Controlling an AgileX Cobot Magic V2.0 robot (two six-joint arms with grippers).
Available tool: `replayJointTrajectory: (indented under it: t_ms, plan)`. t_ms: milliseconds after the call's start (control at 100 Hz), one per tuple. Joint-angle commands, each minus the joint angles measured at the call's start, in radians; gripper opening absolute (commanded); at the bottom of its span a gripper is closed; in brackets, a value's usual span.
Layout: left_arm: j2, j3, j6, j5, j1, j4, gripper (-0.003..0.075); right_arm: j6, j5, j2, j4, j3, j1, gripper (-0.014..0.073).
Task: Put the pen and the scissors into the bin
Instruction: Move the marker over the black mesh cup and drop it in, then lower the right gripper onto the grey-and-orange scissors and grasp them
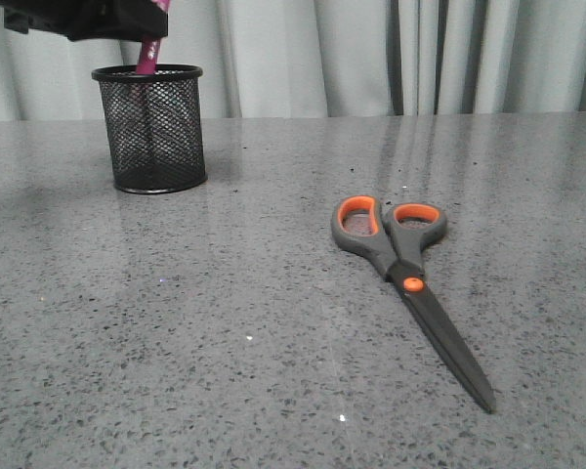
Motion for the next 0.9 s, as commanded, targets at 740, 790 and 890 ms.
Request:
replayJointTrajectory:
  t_ms: [740,790,890]
  plan:
    - [-0.659,-0.028,-0.085,0.112,-0.006,0.119,0.041,-0.21,0.165,0.26,-0.05,-0.388,0.313,0.0321]
    - [-0.732,-0.024,-0.126,0.089,-0.006,0.169,0.041,-0.208,0.198,0.31,-0.069,-0.398,0.337,0.0332]
    - [-0.871,-0.005,-0.207,0.035,-0.006,0.268,0.041,-0.164,0.285,0.404,-0.069,-0.43,0.344,0.0402]
